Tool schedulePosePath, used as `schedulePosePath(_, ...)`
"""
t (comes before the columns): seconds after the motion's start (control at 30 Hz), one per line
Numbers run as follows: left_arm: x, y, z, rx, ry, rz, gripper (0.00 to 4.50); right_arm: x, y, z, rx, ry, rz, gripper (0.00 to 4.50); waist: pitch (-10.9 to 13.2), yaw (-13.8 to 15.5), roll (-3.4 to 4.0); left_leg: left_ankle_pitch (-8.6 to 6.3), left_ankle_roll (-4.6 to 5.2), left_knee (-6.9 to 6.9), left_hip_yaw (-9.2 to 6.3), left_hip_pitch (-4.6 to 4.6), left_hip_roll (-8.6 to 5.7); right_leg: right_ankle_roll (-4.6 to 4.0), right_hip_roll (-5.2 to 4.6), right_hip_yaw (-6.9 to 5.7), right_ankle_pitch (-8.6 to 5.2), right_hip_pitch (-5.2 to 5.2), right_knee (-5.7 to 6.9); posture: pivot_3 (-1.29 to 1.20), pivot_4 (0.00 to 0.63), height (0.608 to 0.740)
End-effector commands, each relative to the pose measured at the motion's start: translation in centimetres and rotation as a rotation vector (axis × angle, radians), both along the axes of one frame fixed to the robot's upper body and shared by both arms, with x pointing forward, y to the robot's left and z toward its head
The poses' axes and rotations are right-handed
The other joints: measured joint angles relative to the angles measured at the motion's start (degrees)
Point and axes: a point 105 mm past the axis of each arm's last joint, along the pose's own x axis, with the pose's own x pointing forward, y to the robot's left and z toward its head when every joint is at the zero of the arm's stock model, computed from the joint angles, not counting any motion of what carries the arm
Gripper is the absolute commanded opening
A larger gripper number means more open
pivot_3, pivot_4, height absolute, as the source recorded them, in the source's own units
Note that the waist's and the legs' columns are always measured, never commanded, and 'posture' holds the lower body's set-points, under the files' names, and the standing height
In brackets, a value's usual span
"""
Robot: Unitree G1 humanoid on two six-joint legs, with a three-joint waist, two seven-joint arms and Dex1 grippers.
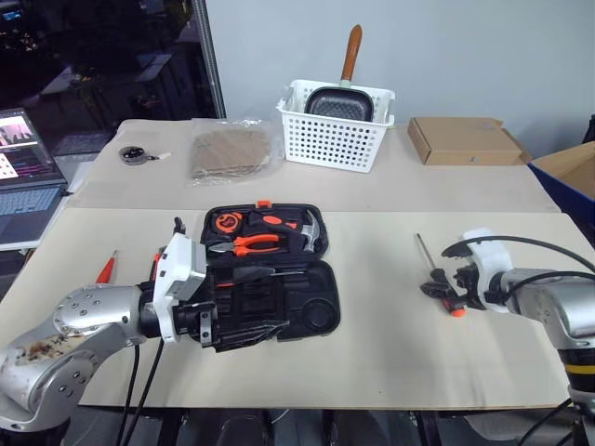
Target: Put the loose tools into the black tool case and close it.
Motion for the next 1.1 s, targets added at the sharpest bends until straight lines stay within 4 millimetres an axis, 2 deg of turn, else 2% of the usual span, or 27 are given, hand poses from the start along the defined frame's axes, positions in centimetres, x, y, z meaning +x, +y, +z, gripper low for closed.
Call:
schedulePosePath(0.03,-0.5,-0.2,0.9,-0.003,-0.046,-0.015,4.5,0.1,-1.9,-0.1,-0.087,0.01,-0.042,2.68,0.0,0.03,0.0,0.0,0.0,0.0,0.0,0.0,-0.01,0.02,-0.01,0.01,0.01,0.01,-0.01,0.0,0.15,0.74)
schedulePosePath(0.13,-0.8,-0.2,0.7,-0.004,-0.044,-0.019,4.5,0.1,-2.1,-0.2,-0.102,0.007,-0.033,1.69,0.0,0.27,0.0,0.0,0.0,0.01,-0.03,0.03,-0.06,0.06,-0.01,0.03,0.03,0.08,-0.05,0.0,0.15,0.74)
schedulePosePath(0.23,-1.0,0.1,0.3,-0.005,-0.041,-0.007,4.5,0.3,-1.7,0.8,-0.104,-0.055,0.019,0.74,0.0,0.35,0.01,0.01,-0.01,0.02,0.0,0.02,-0.07,0.13,-0.02,0.07,0.06,0.09,-0.07,0.0,0.15,0.74)
schedulePosePath(0.3,-0.7,0.4,-0.1,0.004,-0.065,0.037,4.5,0.4,-0.1,2.0,-0.057,-0.132,0.121,0.7,0.0,0.42,0.01,0.01,-0.01,0.02,-0.02,0.0,-0.06,0.13,-0.01,0.06,0.06,0.07,-0.08,0.0,0.15,0.74)
schedulePosePath(0.37,-0.5,0.9,-0.4,-0.022,-0.064,0.087,4.5,0.2,2.3,3.5,-0.013,-0.227,0.288,0.7,0.0,0.38,0.02,0.0,0.0,0.01,-0.01,-0.03,-0.06,0.13,0.0,0.07,0.06,0.03,-0.09,0.0,0.15,0.74)
schedulePosePath(0.4,-0.7,1.2,-0.2,-0.091,-0.073,0.095,4.5,-0.2,4.5,4.6,0.06,-0.283,0.404,0.7,0.0,0.14,0.03,0.0,0.0,-0.02,-0.02,-0.04,-0.06,0.13,0.0,0.07,0.06,0.0,-0.08,0.0,0.15,0.74)
schedulePosePath(0.5,-1.9,3.2,-1.2,-0.122,-0.076,0.114,4.5,-1.4,9.9,6.9,0.155,-0.344,0.678,0.7,0.02,-1.09,0.05,0.0,0.0,-0.07,0.05,0.0,0.03,0.12,0.12,0.27,0.06,-0.06,-0.07,0.0,0.15,0.74)
schedulePosePath(0.63,-3.9,6.6,-1.7,-0.145,-0.031,0.168,4.5,-1.3,15.4,7.3,0.131,-0.345,0.917,0.7,0.08,-1.71,-0.03,0.01,-0.01,-0.09,0.06,0.21,0.14,0.07,0.2,0.24,-0.02,-0.03,-0.01,0.0,0.15,0.74)
schedulePosePath(0.77,-5.4,9.0,-1.9,-0.108,-0.021,0.244,4.5,-1.1,19.4,6.5,0.055,-0.322,1.102,0.7,0.08,-0.98,-0.05,0.11,-0.08,-0.09,0.03,0.25,0.12,0.1,0.05,-0.01,-0.09,-0.01,0.02,0.0,0.15,0.74)
schedulePosePath(0.87,-6.1,9.8,-1.8,-0.086,-0.02,0.284,4.5,-0.9,21.5,6.1,0.024,-0.303,1.189,0.7,0.08,-0.46,-0.05,0.11,-0.08,-0.09,0.12,0.18,0.13,-0.16,-0.02,-0.03,0.06,-0.08,-0.03,0.0,0.15,0.74)
schedulePosePath(1.0,-6.1,10.3,-1.6,-0.078,-0.03,0.327,4.5,-0.1,22.6,5.7,-0.05,-0.282,1.244,0.7,0.08,0.27,-0.04,0.1,-0.07,-0.09,0.02,-0.01,0.07,-0.15,-0.07,-0.17,0.05,-0.15,-0.07,0.0,0.15,0.74)
schedulePosePath(1.1,-6.1,9.8,-1.4,-0.074,-0.03,0.334,4.5,-0.1,23.5,5.3,-0.09,-0.248,1.298,0.7,0.08,0.04,-0.04,0.07,-0.06,-0.1,0.03,-0.06,0.07,-0.16,-0.1,-0.19,0.06,-0.17,-0.08,0.0,0.15,0.74)
